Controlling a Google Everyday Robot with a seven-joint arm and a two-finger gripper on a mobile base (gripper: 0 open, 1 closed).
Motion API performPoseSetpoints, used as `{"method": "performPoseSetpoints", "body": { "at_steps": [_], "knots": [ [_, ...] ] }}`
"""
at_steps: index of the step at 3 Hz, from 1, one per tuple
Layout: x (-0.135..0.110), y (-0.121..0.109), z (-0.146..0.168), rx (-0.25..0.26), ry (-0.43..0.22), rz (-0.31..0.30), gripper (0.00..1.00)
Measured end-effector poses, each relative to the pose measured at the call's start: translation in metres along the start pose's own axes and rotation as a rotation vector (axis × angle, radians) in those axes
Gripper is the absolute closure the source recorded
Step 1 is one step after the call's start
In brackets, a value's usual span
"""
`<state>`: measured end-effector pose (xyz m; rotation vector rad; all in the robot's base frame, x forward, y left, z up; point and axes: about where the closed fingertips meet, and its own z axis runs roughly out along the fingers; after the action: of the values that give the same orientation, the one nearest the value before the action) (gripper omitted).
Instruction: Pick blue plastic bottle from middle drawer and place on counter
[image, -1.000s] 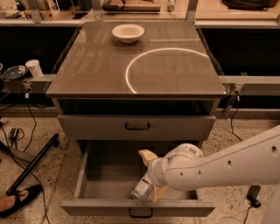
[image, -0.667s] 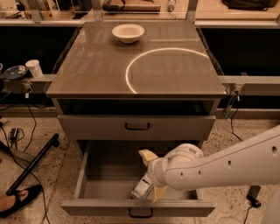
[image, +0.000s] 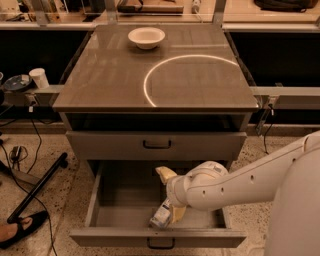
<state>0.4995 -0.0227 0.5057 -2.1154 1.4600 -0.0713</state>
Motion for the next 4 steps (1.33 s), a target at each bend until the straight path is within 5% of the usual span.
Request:
{"method": "performPoseSetpoints", "body": {
  "at_steps": [1, 3, 4],
  "knots": [
    [0.0, 0.0, 0.0, 0.0, 0.0, 0.0, 0.0],
    [0.026, -0.023, -0.03, -0.018, 0.137, -0.122, 0.0],
    [0.026, -0.024, -0.031, -0.015, 0.138, -0.128, 0.0]
  ]
}}
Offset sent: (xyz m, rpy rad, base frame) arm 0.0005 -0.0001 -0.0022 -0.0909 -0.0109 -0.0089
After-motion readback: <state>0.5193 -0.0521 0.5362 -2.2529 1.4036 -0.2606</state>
